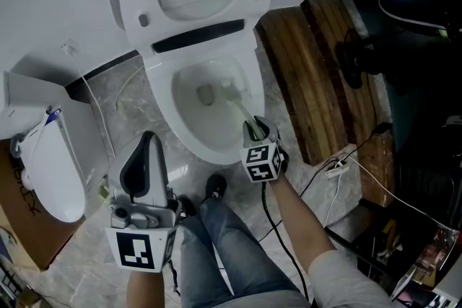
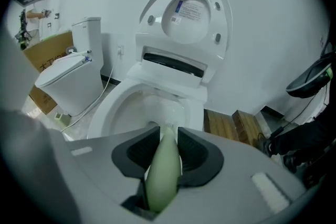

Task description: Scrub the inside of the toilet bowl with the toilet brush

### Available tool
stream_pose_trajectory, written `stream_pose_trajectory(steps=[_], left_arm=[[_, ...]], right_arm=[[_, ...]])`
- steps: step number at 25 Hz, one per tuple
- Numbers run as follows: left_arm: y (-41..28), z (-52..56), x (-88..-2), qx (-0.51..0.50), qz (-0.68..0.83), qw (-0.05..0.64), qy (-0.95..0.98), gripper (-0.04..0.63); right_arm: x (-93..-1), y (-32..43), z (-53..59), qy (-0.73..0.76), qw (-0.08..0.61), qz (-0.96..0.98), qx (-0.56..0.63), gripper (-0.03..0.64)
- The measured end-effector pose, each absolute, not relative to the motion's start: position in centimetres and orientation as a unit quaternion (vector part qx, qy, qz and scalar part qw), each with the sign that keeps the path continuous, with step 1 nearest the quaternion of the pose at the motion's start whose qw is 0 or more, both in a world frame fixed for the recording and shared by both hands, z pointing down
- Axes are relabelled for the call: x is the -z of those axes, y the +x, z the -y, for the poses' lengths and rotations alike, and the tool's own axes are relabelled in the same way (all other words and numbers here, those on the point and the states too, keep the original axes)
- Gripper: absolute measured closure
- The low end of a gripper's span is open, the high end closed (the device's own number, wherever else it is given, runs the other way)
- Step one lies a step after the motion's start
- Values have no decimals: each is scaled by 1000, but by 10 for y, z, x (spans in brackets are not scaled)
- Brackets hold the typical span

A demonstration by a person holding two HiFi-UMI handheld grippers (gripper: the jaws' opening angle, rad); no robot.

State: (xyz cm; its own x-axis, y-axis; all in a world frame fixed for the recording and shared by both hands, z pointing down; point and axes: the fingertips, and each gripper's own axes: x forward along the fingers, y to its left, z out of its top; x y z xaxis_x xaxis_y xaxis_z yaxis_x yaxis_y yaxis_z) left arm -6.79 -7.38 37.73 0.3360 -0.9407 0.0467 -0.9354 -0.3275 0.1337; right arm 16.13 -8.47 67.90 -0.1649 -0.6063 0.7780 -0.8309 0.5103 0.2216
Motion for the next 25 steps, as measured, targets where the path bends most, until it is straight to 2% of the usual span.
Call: stream_pose_trajectory(steps=[25], left_arm=[[-80, 84, -386, 9, 600, 71, 797, 592]], right_arm=[[-684, 132, 139, 482, 419, 758, -134, 511]])
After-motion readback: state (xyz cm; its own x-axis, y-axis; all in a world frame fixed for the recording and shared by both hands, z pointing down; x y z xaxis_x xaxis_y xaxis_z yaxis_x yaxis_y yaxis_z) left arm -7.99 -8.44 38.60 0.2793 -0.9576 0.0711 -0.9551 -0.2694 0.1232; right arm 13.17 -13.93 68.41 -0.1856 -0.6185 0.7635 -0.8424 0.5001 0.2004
